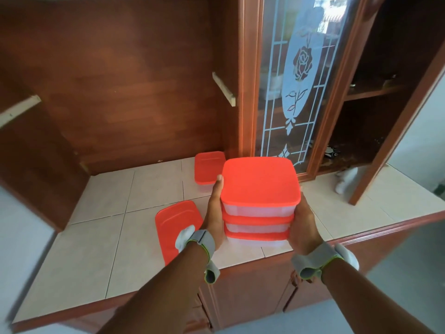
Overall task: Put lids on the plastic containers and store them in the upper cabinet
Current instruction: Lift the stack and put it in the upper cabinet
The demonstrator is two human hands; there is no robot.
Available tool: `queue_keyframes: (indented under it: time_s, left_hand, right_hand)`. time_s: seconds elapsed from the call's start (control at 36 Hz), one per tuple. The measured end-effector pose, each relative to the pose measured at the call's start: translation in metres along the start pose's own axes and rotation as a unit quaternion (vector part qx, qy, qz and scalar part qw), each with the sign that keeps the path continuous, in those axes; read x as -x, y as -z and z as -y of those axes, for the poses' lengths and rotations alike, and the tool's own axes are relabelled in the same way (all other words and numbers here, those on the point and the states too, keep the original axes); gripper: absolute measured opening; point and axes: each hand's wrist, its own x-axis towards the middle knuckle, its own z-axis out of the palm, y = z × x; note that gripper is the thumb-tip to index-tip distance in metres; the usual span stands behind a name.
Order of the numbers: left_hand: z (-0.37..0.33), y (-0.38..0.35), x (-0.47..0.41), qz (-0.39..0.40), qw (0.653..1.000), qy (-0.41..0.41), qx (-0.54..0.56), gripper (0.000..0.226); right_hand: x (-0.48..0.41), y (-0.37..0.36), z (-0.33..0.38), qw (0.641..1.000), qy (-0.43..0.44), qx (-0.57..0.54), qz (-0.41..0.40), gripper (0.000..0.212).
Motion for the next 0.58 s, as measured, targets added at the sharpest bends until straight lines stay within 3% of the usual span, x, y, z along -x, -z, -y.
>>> queue_keyframes:
  time_s: [0.31, 0.5, 0.58]
  left_hand:
    - [-0.047, -0.007, 0.044, -0.023, 0.999, -0.040, -0.009, 0.067]
    - [-0.144, -0.020, 0.124, -0.046, 0.991, -0.072, -0.102, 0.068]
    - [-0.203, -0.025, 0.173, -0.073, 0.981, -0.093, -0.154, 0.079]
  right_hand:
    - [0.027, -0.048, 0.042, 1.000, 0.000, -0.009, 0.030, 0.058]
    - [0.057, -0.131, 0.118, 0.996, 0.022, -0.021, 0.078, 0.055]
    - [0.072, -0.182, 0.158, 0.989, 0.019, -0.045, 0.140, 0.054]
